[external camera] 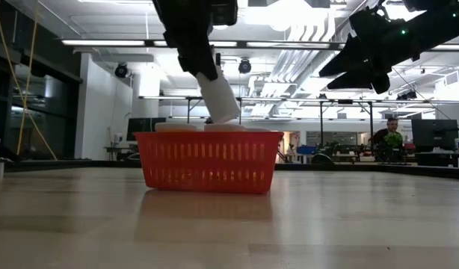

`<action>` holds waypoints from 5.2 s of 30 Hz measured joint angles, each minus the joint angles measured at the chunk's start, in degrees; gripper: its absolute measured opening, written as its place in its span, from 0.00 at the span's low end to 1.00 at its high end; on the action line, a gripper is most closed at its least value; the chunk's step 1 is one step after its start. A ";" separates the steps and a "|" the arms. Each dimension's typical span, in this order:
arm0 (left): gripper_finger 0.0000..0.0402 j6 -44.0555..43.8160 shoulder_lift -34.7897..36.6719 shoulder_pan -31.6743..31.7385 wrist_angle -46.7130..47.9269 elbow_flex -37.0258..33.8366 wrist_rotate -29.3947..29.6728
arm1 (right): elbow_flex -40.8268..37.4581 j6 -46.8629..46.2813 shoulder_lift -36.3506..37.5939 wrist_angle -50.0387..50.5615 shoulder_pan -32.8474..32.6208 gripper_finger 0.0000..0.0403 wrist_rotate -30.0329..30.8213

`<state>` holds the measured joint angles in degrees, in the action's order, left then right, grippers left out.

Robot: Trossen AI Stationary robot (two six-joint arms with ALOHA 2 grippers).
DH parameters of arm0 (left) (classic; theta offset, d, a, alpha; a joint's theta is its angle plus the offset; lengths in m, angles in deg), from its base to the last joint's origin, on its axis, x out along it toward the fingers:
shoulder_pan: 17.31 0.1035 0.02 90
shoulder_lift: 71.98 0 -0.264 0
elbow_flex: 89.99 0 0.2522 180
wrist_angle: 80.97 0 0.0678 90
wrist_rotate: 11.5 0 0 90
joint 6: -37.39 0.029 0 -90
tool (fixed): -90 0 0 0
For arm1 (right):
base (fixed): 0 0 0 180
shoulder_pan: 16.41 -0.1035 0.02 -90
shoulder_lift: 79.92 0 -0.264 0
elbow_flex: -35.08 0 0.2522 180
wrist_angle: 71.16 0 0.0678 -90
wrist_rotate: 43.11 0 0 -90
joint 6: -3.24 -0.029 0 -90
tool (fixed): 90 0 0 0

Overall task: Pick and place pill bottles into a basket
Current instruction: Put the white pill bottle into the red bin, then put the orange pill bottle into the red bin

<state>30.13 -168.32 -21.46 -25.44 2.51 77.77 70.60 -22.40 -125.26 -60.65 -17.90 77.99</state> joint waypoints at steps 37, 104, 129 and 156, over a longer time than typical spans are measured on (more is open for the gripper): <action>0.50 3.15 -6.23 -0.01 0.00 0.03 -1.75 | -0.07 0.05 -0.02 1.39 0.01 0.59 0.02; 0.73 -55.32 15.69 -40.06 34.47 -6.58 7.83 | -0.07 -0.05 -0.02 2.68 0.01 0.59 0.00; 0.96 -57.29 16.68 -43.12 9.19 -26.62 7.85 | -0.07 -1.54 -0.01 2.91 0.01 0.59 -0.02; 0.95 -55.32 16.64 -43.12 -1.94 -35.82 10.98 | -0.07 -1.56 -0.02 3.09 0.00 0.59 0.02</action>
<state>-25.19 -151.68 -64.58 -27.38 -33.31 88.75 70.54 -23.97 -125.28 -57.56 -17.90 78.01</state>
